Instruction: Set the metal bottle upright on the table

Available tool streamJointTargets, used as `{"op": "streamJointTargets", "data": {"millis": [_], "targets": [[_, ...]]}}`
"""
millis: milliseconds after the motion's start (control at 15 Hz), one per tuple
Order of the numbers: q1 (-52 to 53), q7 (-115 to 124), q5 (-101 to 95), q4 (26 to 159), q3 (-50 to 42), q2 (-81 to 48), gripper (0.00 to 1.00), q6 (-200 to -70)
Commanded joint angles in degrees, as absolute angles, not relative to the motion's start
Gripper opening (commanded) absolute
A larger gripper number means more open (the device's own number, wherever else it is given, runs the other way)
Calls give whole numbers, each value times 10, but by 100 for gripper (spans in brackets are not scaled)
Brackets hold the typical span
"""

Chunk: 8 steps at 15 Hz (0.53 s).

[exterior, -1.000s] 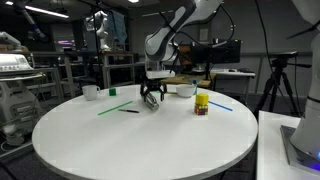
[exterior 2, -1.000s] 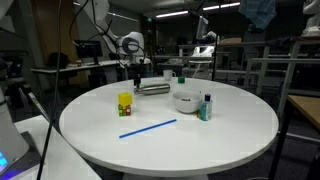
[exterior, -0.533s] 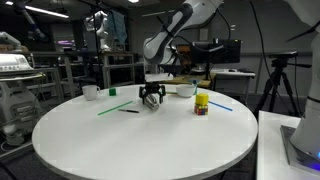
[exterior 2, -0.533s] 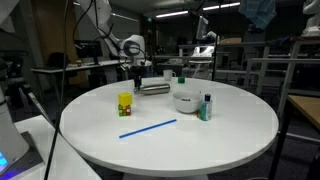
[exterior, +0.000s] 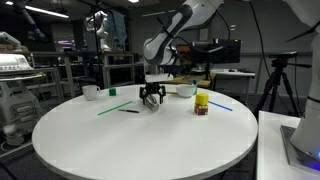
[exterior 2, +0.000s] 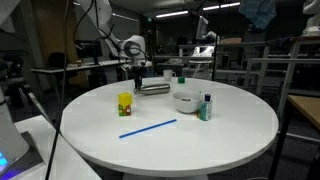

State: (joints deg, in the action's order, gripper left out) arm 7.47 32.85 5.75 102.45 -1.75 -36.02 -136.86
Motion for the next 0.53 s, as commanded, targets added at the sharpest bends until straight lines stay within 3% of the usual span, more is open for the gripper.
{"op": "streamJointTargets", "data": {"millis": [0, 200, 333, 400, 467], "targets": [[76, 321, 62, 1008, -25, -372, 100, -1367], [76, 324, 63, 1004, -27, -377, 100, -1365], [77, 325, 62, 1003, -29, -379, 87, -1365], [77, 326, 62, 1003, -29, -378, 67, -1364], [77, 327, 62, 1003, -30, -378, 62, -1363]]}}
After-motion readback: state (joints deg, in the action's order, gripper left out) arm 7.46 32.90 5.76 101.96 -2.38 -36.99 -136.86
